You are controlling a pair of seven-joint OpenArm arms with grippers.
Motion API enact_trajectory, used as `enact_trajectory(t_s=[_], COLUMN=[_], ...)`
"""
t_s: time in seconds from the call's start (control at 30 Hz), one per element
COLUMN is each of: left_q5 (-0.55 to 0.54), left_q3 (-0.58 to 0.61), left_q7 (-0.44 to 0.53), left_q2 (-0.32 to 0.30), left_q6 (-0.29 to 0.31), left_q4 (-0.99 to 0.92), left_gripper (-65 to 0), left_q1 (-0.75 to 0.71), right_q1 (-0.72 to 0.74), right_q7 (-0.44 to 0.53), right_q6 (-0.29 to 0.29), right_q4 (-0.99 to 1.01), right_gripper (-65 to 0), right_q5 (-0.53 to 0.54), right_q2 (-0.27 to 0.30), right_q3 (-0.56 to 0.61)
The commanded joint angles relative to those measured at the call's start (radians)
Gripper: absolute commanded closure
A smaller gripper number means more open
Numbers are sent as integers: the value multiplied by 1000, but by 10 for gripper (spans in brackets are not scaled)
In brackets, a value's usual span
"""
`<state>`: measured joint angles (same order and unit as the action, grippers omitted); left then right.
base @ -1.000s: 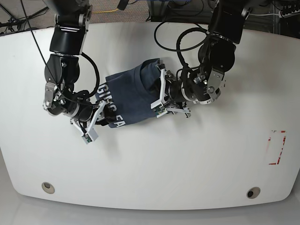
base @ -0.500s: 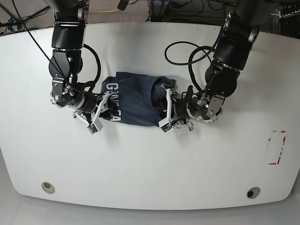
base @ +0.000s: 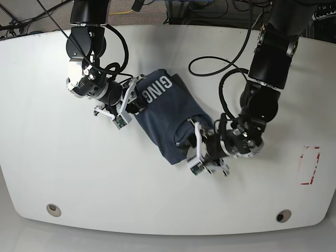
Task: Fold the T-shirt properly
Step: 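Lift and rotate the bundled shirt with both grippers into a square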
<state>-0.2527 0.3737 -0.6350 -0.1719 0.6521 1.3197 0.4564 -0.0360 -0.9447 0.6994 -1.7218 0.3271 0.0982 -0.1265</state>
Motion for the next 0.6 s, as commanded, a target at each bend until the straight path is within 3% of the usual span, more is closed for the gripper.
enact_trajectory(t_s=[0.0,0.27,0.37,0.57], left_q5=[-10,-10,-10,-6], left_q3=[-64,-155,-157,-166], left_q7=[17,-138,-147,-147], left_q2=[-7,-1,1,45], left_q6=[-7,-7,-7,-7], left_q4=[149,396,435,438], left_gripper=[-258,-258,-258,-258], left_q1=[3,-137,-221,-339], right_q1=[21,60,81,94], right_q7=[-15,-35,-30,22], right_q6=[-1,-1,-1,-1], right_q4=[-79,-119,-67,49], right_gripper=[-166,-166,-166,-166], right_q5=[20,-30,-115,-168], right_q2=[8,18,22,18], right_q3=[-11,-9,-5,-2])
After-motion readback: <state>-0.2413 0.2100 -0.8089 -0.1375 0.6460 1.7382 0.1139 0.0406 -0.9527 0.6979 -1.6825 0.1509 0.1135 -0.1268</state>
